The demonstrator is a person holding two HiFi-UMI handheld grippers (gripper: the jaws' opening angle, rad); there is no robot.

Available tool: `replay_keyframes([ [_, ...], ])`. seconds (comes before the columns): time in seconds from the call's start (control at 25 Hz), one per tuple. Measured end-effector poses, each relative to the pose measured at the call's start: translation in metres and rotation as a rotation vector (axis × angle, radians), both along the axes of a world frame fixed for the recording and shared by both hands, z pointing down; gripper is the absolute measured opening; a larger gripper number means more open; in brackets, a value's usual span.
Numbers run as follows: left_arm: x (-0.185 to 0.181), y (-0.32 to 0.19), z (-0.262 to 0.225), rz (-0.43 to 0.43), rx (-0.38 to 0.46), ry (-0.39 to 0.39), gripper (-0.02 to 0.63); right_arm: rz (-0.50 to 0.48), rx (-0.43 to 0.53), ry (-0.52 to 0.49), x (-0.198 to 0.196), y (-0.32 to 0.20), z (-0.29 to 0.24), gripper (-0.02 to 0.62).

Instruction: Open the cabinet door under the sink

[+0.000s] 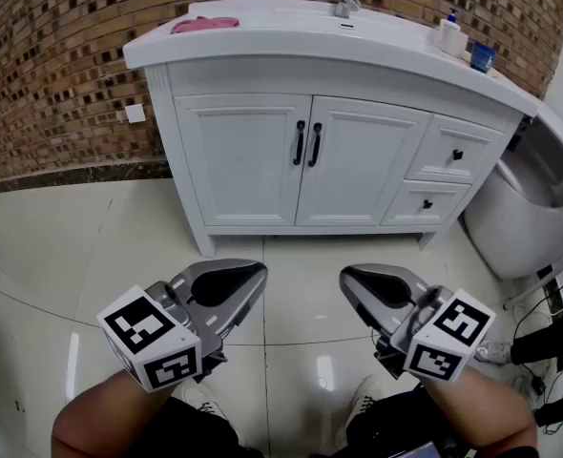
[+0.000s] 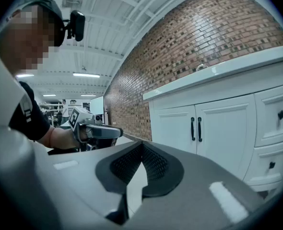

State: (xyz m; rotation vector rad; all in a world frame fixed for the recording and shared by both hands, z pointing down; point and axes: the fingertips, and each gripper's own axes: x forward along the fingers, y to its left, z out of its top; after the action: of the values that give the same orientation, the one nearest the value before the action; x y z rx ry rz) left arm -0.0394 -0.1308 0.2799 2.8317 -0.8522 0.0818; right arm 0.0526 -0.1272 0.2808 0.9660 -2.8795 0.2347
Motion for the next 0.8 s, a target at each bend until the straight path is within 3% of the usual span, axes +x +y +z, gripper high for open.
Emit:
replay_keyframes([
  [0.24, 0.002, -0.002, -0.002, 0.015, 0.015, 0.0, 0.006, 0.008, 0.09, -0.014, -0.016, -0.026, -0.015, 0.008],
  [0.44, 0.001, -0.007, -0.004, 0.011, 0.055, -0.004, 0.006, 0.069, 0.079, -0.013, -0.019, -0.059, -0.015, 0.008],
  [0.8, -0.011, -0.022, -0.001, -0.016, 0.041, 0.005, 0.006, 0.196, 0.096, 0.053, -0.013, -0.117, -0.022, 0.008],
])
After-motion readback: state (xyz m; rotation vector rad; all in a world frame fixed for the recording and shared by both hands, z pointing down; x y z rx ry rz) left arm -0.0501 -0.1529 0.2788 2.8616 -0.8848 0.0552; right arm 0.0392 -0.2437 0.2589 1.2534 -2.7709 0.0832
